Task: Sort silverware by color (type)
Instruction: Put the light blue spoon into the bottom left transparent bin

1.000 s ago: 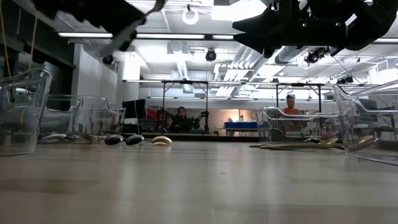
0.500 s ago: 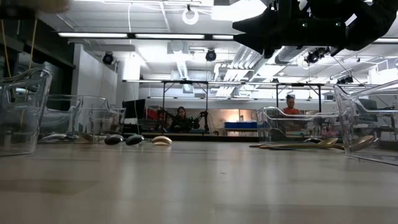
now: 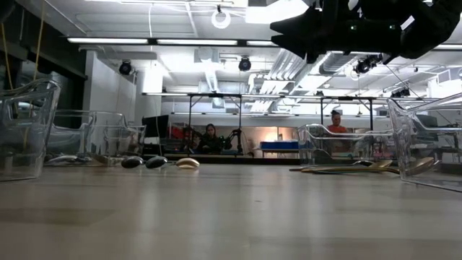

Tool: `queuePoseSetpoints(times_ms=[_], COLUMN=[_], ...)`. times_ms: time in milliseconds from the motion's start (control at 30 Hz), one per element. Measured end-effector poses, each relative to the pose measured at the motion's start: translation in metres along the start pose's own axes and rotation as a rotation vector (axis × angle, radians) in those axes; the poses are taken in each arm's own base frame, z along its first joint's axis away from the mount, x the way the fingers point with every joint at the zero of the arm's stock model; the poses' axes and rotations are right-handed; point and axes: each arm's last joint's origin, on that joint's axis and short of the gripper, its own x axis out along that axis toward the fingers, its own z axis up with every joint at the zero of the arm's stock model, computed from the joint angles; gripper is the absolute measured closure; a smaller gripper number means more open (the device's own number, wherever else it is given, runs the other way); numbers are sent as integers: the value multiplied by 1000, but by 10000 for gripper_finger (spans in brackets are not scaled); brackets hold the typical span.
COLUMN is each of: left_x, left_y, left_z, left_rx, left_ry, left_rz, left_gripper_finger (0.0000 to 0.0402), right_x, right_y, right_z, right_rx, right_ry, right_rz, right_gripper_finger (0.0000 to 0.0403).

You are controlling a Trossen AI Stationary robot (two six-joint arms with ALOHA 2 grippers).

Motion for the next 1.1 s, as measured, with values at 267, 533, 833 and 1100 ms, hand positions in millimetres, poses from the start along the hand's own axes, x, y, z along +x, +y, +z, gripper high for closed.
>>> queuePoseSetpoints(times_ms=[267, 533, 833, 1100], left_x=[21, 38, 51, 71], left_y=[-16, -22, -26, -25], left_z=[1, 1, 2, 2], left_rx=[-90, -137, -126, -108], left_ry=[-87, -110, -114, -67], left_rz=[33, 106, 143, 75], left_gripper_finger=[401, 401, 401, 398], right_x=[0, 0, 0, 0], right_y=[0, 0, 0, 0], right_z=[2, 2, 4, 4], right_rx=[-2, -19, -29, -42], right_ry=[-24, -24, -40, -40], right_rz=[-1, 2, 0, -1], right_gripper_finger=[160, 160, 160, 160])
